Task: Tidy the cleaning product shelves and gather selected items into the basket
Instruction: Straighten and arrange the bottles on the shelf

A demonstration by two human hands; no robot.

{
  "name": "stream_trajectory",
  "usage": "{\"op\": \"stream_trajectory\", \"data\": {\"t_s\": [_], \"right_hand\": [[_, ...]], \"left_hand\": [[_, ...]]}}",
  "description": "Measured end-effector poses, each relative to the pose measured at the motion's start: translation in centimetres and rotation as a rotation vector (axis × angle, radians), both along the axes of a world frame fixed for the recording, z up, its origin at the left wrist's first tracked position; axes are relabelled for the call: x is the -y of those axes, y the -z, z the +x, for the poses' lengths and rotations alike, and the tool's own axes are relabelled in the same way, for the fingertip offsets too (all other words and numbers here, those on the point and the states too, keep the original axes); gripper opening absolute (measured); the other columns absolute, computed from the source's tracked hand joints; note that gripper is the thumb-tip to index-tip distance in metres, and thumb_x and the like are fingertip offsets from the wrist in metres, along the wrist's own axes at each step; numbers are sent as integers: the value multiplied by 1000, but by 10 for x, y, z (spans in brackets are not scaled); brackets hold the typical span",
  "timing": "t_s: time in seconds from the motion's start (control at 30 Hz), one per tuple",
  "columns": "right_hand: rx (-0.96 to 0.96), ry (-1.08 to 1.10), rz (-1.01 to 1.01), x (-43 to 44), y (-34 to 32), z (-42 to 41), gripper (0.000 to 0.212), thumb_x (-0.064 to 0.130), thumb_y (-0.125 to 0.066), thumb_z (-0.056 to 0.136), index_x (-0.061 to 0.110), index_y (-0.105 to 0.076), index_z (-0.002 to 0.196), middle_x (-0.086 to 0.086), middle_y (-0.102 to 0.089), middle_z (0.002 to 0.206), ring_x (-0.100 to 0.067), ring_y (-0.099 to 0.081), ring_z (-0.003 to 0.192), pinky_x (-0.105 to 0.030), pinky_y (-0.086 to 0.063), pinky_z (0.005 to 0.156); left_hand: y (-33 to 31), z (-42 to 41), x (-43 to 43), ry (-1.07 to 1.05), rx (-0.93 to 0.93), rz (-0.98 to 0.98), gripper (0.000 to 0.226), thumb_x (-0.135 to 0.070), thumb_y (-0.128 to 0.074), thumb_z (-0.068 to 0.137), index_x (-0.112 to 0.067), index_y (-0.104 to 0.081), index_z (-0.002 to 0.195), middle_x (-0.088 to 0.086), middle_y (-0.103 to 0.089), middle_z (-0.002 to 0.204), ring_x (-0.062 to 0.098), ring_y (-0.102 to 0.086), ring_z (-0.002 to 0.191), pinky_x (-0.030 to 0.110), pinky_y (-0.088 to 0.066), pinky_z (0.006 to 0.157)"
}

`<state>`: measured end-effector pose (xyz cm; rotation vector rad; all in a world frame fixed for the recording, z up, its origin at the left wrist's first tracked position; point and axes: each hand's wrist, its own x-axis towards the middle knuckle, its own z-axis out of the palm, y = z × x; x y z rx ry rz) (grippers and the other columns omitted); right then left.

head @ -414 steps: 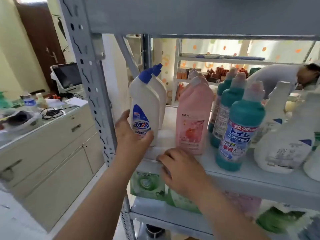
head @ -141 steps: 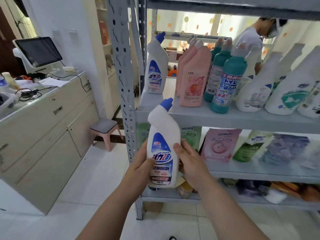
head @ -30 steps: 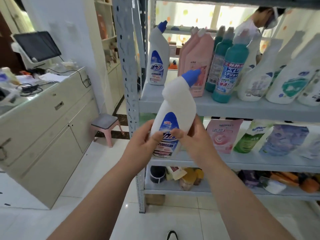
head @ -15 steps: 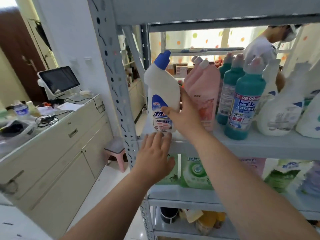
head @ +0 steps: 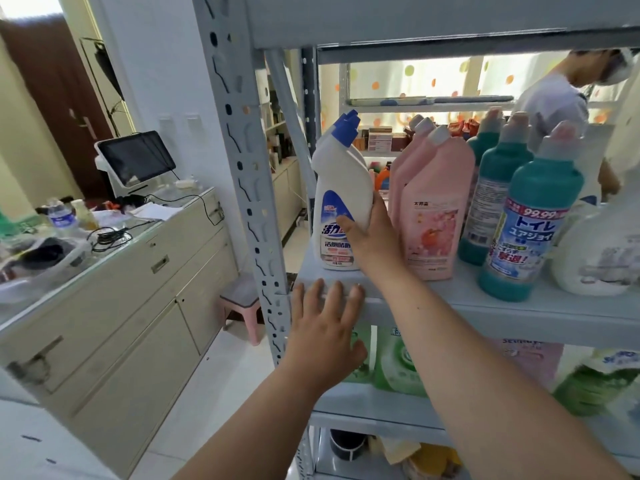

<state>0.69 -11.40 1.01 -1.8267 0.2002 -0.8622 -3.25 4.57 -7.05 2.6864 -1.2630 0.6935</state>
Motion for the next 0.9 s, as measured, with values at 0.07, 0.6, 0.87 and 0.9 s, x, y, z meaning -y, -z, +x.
{"op": "stream_trajectory", "data": {"t_s": [0.07,0.6,0.87,0.9], "right_hand": [[0,23,0,-3,-1,1,46,28,-72,96,40,-39,125,30,-54,103,22,-58,84,5,-40,58],[-259,55,-89,-13,2,-19,53,34,-64,101,21,-39,146,10,-59,117,-9,-58,100,0,-38,55],[-376,88,-468,-24,17,-89,41,19,-50,103,23,-53,144,-3,-60,138,-13,-52,116,-31,-43,98],[-404,110,-542,-23,21,-102,42,19,-48,104,21,-54,145,-5,-58,142,-17,-52,123,-34,-42,102]], "left_hand": [[1,0,1,-3,2,7,88,-53,-75,65,-14,-59,141,17,-62,130,50,-57,122,71,-39,105],[5,7,2,-5,-34,63,93,-60,-50,81,-20,-22,160,15,-37,155,50,-28,144,69,-11,119],[-1,7,1,-15,-75,113,89,-60,-45,84,-21,-17,159,12,-31,156,47,-21,145,66,-6,120],[-2,7,0,-20,-84,114,89,-60,-44,85,-21,-15,160,12,-29,157,46,-20,146,66,-5,120]]}}
